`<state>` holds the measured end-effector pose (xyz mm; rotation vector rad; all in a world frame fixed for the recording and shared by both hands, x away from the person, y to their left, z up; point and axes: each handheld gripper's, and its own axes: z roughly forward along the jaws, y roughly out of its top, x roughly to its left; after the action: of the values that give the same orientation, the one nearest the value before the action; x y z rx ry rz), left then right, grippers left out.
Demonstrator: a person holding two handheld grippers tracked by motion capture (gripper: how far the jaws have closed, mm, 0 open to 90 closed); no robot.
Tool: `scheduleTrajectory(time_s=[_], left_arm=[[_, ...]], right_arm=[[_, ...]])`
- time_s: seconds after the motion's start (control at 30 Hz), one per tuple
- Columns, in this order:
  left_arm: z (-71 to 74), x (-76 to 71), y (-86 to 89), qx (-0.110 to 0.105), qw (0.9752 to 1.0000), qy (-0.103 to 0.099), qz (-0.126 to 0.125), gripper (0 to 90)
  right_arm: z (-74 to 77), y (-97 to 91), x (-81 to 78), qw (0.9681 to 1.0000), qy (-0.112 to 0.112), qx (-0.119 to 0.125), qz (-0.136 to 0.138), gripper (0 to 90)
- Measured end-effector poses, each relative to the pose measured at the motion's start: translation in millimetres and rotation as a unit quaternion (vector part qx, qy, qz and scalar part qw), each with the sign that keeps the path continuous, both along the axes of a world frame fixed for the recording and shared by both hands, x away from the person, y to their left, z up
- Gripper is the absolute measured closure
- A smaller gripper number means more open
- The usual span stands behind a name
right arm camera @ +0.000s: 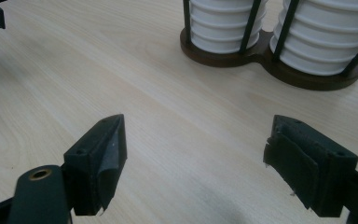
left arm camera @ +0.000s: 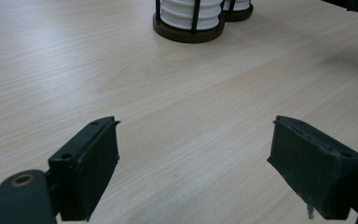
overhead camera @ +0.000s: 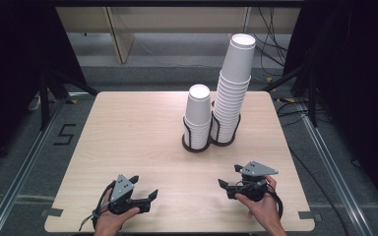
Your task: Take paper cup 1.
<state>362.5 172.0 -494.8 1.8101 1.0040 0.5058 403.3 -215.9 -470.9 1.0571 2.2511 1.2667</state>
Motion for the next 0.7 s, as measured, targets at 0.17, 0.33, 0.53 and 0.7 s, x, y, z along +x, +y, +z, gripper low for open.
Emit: scheduleTrajectory(time_s=[0.17,0.33,0.53,0.7], left_arm=[[-0.5,0.3,-0.6,-0.002,1.0,0.0,0.0,14.7],[-0.2,-0.1,-1.0,0.002,1.0,0.002,0.001,14.7],[-0.2,-0.1,-0.4,0.012,0.9999,0.005,0.003,14.6],[-0.3,0.3,-0.3,0.007,1.0,0.005,0.002,14.6]], right_arm=[[1.0,3.6,1.6,1.0,0.006,0.0,0.004,21.2],[2.6,6.0,4.1,1.0,0.006,0.003,0.005,21.3],[7.8,9.9,8.2,0.9999,0.004,0.009,0.009,21.5],[9.0,14.5,11.8,0.9999,0.001,0.008,0.008,22.1]])
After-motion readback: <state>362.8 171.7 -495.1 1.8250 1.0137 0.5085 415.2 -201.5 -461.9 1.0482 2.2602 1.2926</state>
